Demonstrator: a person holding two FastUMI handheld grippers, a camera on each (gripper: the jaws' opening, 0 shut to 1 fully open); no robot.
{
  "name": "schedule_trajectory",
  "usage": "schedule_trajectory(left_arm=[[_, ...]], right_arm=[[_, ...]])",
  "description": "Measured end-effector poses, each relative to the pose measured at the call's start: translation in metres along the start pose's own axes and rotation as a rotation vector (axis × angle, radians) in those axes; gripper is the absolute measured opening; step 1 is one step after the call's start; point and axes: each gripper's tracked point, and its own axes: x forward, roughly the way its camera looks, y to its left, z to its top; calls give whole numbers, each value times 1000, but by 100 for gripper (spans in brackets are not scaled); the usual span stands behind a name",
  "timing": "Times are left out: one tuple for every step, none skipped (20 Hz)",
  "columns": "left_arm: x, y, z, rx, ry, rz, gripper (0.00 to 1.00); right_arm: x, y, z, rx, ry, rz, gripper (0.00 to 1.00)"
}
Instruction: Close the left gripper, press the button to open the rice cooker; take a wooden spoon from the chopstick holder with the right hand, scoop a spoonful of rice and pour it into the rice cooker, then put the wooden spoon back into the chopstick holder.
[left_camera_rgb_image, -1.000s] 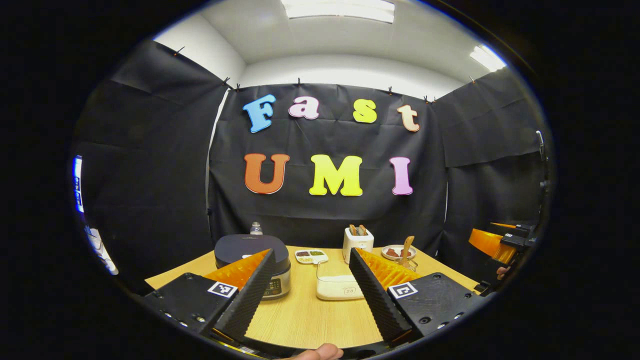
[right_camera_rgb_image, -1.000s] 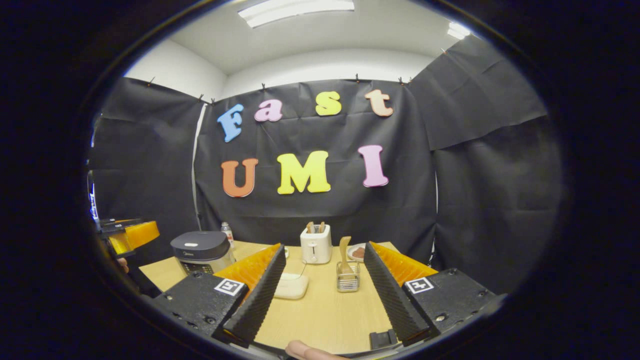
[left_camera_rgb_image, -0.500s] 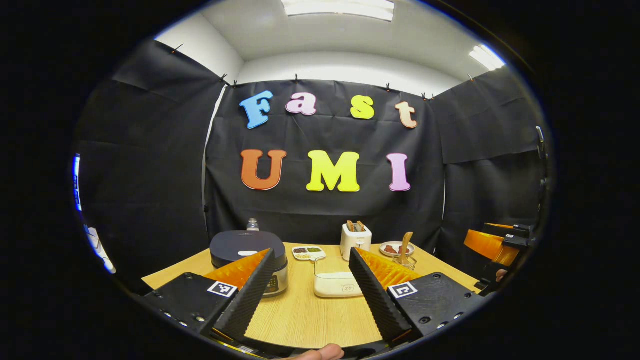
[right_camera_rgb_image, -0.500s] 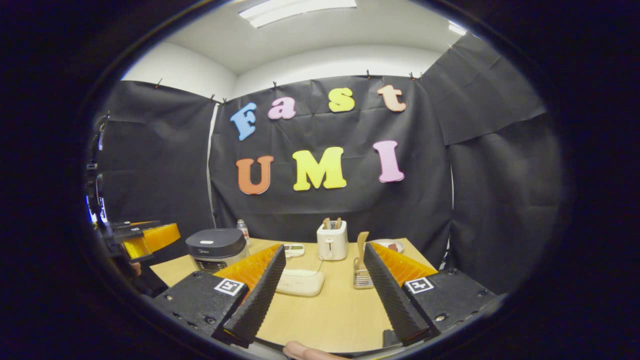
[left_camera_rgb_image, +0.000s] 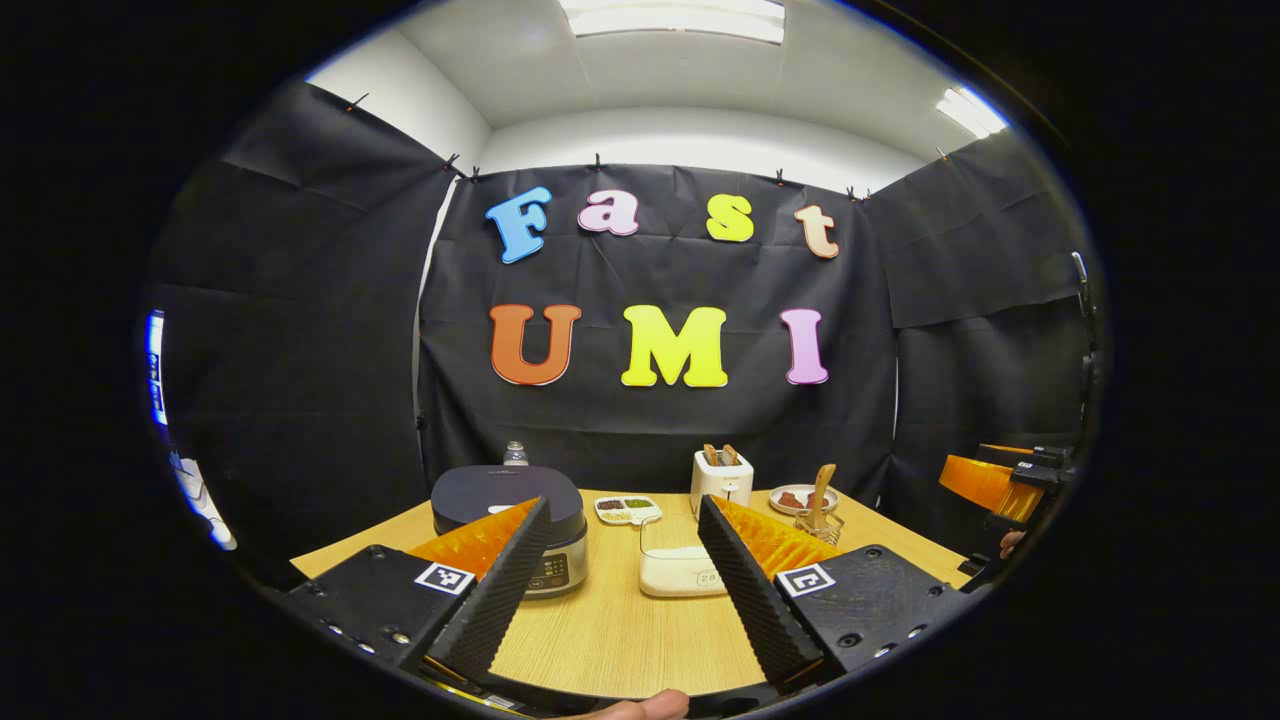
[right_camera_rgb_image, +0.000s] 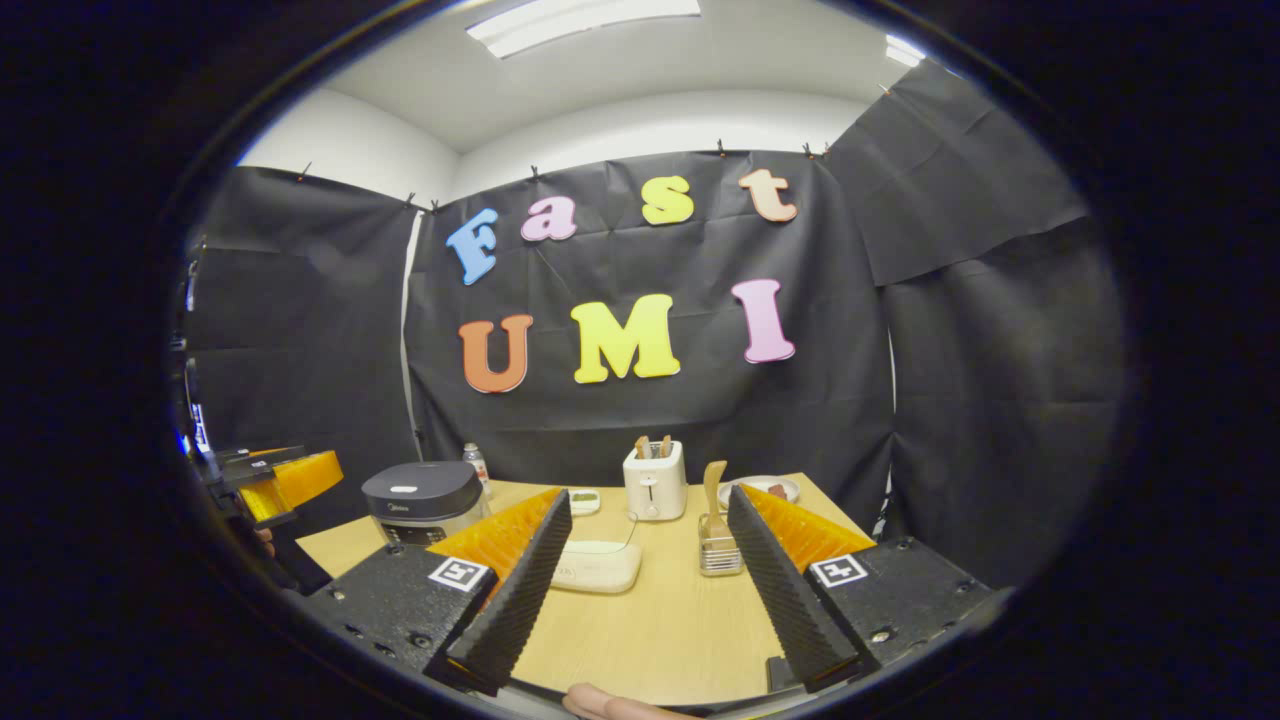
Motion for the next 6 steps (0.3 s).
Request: schedule_trajectory(left_arm=[[-1, -1, -2, 3, -1, 2, 95], [0, 0, -1, 4, -2, 5, 95], [0, 2, -1, 1, -2, 5, 95], [0, -1, -2, -1, -1, -2, 95], [-1, -4, -2, -2, -1, -8, 94], [-1, -5, -2, 0, -4, -12, 94]], right_arm=[[0, -1, -1, -1, -2, -4, 100], [0, -2, -1, -2, -3, -9, 100], [0, -4, 0, -2, -6, -13, 100], [-1, -4, -1, -2, -9, -14, 96], [-1, -6, -2, -3, -11, -18, 100], [-1, -7, -2, -3, -12, -21, 100]])
